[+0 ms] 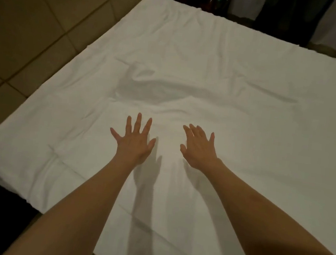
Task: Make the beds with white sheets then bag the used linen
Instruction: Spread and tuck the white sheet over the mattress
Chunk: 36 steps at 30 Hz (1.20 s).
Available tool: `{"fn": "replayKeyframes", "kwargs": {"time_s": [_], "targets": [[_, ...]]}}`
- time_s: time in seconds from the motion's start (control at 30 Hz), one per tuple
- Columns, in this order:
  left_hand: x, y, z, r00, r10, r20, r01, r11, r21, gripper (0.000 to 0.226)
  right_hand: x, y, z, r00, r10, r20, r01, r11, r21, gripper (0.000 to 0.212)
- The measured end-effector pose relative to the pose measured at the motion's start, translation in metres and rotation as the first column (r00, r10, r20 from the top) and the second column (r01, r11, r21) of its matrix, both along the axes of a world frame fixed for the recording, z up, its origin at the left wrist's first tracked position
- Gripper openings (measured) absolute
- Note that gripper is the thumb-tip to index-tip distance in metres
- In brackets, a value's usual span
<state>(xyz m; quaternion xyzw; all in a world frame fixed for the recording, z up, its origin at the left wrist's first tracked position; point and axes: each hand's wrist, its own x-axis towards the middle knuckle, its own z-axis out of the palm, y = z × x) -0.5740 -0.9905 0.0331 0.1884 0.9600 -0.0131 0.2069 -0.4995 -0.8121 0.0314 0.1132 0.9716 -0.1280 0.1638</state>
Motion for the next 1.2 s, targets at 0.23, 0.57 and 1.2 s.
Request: {"fn": "replayKeyframes", "kwargs": {"time_s": [0.23,0.57,1.2], "targets": [[-0.105,-0.019,-0.018,0.997,-0.072,-0.03,0.074,0.995,0.061,0.063,-0.096,-0.05,-0.038,0.989,-0.146,0.005,0.145,0.983,-0.11,0.058],[-0.227,-0.024,-0.048,0.978,-0.195,0.069,0.192,0.98,0.058,0.065,-0.222,-0.038,-0.049,0.965,-0.204,-0.162,0.197,0.979,-0.062,0.055],[-0.326,-0.001,-0.057,0.704,-0.071,0.707,-0.479,0.687,0.546,0.02,-0.342,0.045,-0.07,0.847,-0.179,0.5,0.348,0.898,-0.269,0.095]]}}
